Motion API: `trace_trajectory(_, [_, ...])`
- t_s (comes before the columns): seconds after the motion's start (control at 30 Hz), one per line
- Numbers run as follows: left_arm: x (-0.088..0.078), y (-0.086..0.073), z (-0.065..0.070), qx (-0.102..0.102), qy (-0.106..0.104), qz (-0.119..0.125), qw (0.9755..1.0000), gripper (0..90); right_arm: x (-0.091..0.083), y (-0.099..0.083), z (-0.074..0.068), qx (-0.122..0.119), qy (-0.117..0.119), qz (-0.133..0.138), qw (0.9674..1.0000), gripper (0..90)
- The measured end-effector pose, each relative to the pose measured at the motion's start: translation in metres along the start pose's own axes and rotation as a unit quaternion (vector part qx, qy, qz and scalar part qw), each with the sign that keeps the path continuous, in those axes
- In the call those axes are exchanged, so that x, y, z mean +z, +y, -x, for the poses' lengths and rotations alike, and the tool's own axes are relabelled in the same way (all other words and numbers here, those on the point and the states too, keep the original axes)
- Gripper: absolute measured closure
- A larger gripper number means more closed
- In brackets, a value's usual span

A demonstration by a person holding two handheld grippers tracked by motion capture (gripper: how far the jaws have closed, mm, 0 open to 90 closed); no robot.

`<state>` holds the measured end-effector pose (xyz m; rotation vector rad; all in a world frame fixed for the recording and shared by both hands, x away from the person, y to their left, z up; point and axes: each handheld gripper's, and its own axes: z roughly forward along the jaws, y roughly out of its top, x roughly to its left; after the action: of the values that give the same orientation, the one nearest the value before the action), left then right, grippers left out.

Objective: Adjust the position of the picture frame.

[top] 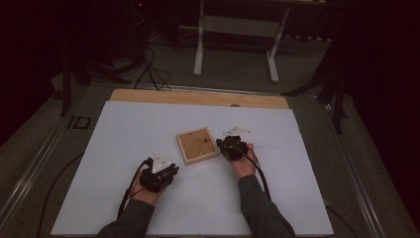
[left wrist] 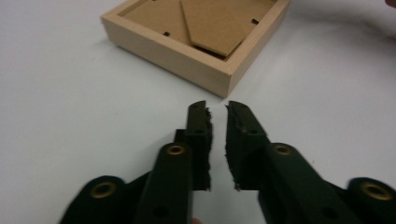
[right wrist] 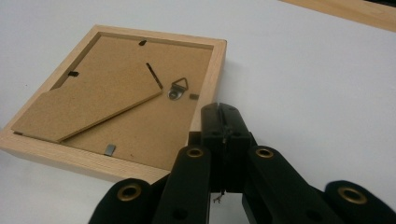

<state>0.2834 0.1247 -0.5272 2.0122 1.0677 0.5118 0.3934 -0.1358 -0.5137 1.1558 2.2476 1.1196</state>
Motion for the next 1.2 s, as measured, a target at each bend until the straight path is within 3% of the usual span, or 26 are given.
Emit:
trace_trajectory(0.1, [0.008,0.002,-0.001,0.001,0.015,-0.013,0.9998,85.4,0.002,0.000,-0.001,-0.002,0.002,-0.002,1.0000,90.0])
trace_trajectory(0.17, [0.012,0.004,-0.006,-0.013,0.016,-0.016,0.9997,89.1,0.003,-0.001,-0.002,-0.002,0.003,-0.005,1.0000,90.0])
trace_trajectory(0.43, [0.026,0.018,-0.012,-0.017,0.027,-0.028,0.9991,89.6,0.002,-0.002,-0.003,-0.003,0.003,-0.008,1.0000,90.0])
trace_trajectory(0.87, [0.036,0.021,-0.007,-0.014,0.019,-0.038,0.9990,89.5,0.001,-0.011,-0.001,0.000,0.009,-0.022,0.9997,90.0])
trace_trajectory(1.2, [0.041,0.023,-0.009,-0.009,0.032,-0.049,0.9982,89.5,-0.003,-0.017,-0.002,-0.011,0.019,-0.025,0.9994,90.0])
